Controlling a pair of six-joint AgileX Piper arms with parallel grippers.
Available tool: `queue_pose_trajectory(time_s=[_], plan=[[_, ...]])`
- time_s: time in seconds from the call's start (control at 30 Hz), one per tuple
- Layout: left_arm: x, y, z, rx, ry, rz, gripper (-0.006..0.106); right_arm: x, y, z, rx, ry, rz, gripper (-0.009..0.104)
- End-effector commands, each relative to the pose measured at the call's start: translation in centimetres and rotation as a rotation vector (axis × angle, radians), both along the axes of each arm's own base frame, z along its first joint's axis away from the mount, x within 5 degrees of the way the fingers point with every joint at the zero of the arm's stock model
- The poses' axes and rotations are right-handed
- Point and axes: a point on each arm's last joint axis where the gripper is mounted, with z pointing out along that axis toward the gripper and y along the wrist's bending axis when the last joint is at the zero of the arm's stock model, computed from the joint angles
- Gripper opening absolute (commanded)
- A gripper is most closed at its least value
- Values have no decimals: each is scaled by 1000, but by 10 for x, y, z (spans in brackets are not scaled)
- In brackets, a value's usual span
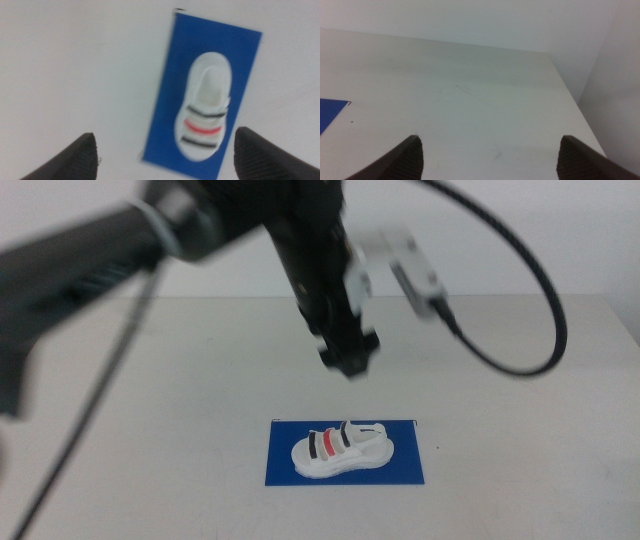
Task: Use one arm to grab the shoe from the table and place it on the mat.
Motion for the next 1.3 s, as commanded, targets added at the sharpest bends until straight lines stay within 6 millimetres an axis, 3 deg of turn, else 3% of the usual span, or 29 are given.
queue_pose_trajectory(time_s=[0.0,0.13,0.17,0.37,0.57,0.7,0.9,1.07,1.27], plan=[[-26,26,63,-44,-109,73,94,1,0,5,-21,-64,0,78],[-40,55,111,-87,-321,217,94,1,0,5,-21,-64,0,78],[-49,71,131,-123,-395,324,94,1,0,5,-21,-64,0,78],[-91,125,184,-290,-504,717,94,1,0,5,-21,-64,0,78],[-127,171,197,-398,-490,902,94,1,0,5,-21,-64,0,78],[-140,206,173,-455,-456,988,94,1,0,5,-21,-64,0,78],[-155,245,106,-605,-570,1048,94,1,0,5,-21,-64,0,78],[-176,261,43,-726,-690,1089,94,1,0,5,-21,-64,0,78],[-213,263,-23,-805,-783,1079,94,1,0,5,-21,-64,0,78]])
